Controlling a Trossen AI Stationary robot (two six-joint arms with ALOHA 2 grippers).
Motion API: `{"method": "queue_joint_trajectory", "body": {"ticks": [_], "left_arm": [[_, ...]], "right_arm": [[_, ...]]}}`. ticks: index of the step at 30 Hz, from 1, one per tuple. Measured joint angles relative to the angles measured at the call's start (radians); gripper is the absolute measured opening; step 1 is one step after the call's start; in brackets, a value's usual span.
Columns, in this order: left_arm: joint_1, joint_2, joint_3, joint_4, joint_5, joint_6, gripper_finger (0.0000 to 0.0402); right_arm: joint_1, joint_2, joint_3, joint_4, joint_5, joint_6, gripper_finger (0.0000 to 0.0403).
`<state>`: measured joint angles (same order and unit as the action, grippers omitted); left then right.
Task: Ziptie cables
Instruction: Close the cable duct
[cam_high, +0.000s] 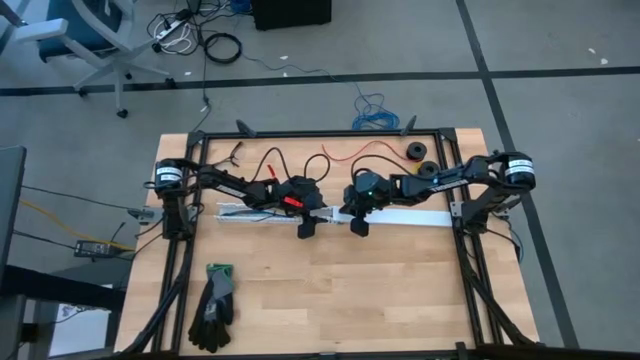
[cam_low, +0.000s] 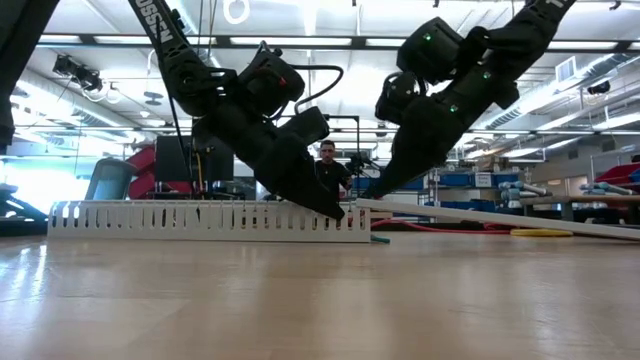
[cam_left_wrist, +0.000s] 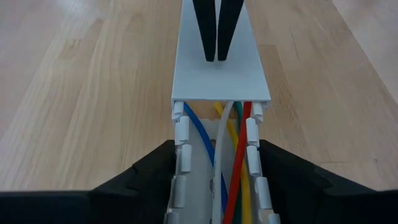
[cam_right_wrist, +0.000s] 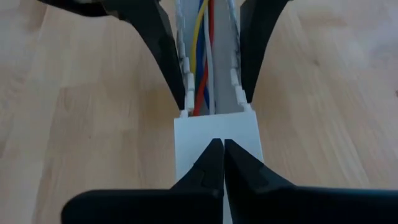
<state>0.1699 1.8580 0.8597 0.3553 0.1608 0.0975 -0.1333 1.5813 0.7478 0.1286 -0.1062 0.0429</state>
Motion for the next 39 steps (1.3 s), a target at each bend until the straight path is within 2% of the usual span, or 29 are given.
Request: {"method": "queue_joint_trajectory", "body": {"ticks": [18, 25, 39], "left_arm": [[0.000, 0.001, 0.000, 0.010, 0.000, 0.003, 0.0225], [0.000, 0.001, 0.000, 0.009, 0.000, 0.003, 0.0225], [0.000, 0.001, 0.000, -0.002, 0.000, 0.006, 0.0227]], "right_arm": [[-0.006, 0.051, 0.005, 0.077, -0.030, -0.001, 0.0000], [-0.008, 0.122, 0.007, 0.191, -0.060, 0.002, 0.0000], [-0.007, 0.077, 0.005, 0.215, -0.055, -0.019, 0.0000]]}}
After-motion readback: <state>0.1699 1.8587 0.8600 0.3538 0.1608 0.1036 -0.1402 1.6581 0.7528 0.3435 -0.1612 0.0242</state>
